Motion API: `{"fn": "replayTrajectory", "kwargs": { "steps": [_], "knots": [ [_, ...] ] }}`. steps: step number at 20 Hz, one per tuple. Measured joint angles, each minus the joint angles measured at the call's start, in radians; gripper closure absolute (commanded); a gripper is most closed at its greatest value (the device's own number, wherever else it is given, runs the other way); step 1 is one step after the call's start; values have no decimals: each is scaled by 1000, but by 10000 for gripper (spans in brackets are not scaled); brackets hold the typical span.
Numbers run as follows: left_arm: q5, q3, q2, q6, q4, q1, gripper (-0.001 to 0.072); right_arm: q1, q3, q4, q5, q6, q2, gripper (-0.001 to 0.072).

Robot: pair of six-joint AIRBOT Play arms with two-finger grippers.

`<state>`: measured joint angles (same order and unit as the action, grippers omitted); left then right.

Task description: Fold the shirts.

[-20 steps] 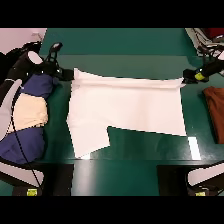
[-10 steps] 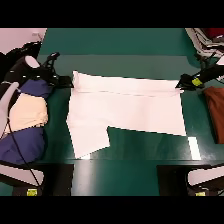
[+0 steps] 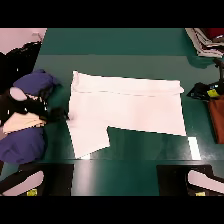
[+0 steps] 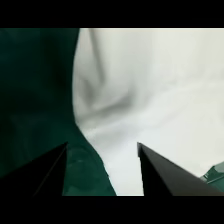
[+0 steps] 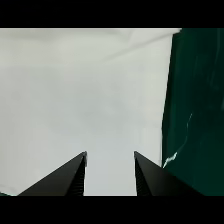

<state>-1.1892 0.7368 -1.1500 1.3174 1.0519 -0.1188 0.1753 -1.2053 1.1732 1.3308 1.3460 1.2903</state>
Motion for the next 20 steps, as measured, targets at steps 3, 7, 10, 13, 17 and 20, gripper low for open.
{"fn": "replayTrajectory", "kwargs": {
  "steps": [3,7,10,13,17,20],
  "knots": [
    [20,-135,61,-13,-43,2,213,8,48,-1,-12,-3,-51,358],
    [43,-227,92,-50,-129,2,214,13,69,-3,-6,-5,-77,357],
    [79,-255,98,-61,-171,3,508,14,80,1,19,-5,-84,358],
    [134,-269,97,-85,-190,5,678,40,148,5,33,-5,-112,357],
    [151,-243,99,-102,-229,4,679,171,320,7,47,-13,-167,183],
    [156,-208,99,-113,-240,3,679,297,453,3,61,-26,-172,267]
  ]
}}
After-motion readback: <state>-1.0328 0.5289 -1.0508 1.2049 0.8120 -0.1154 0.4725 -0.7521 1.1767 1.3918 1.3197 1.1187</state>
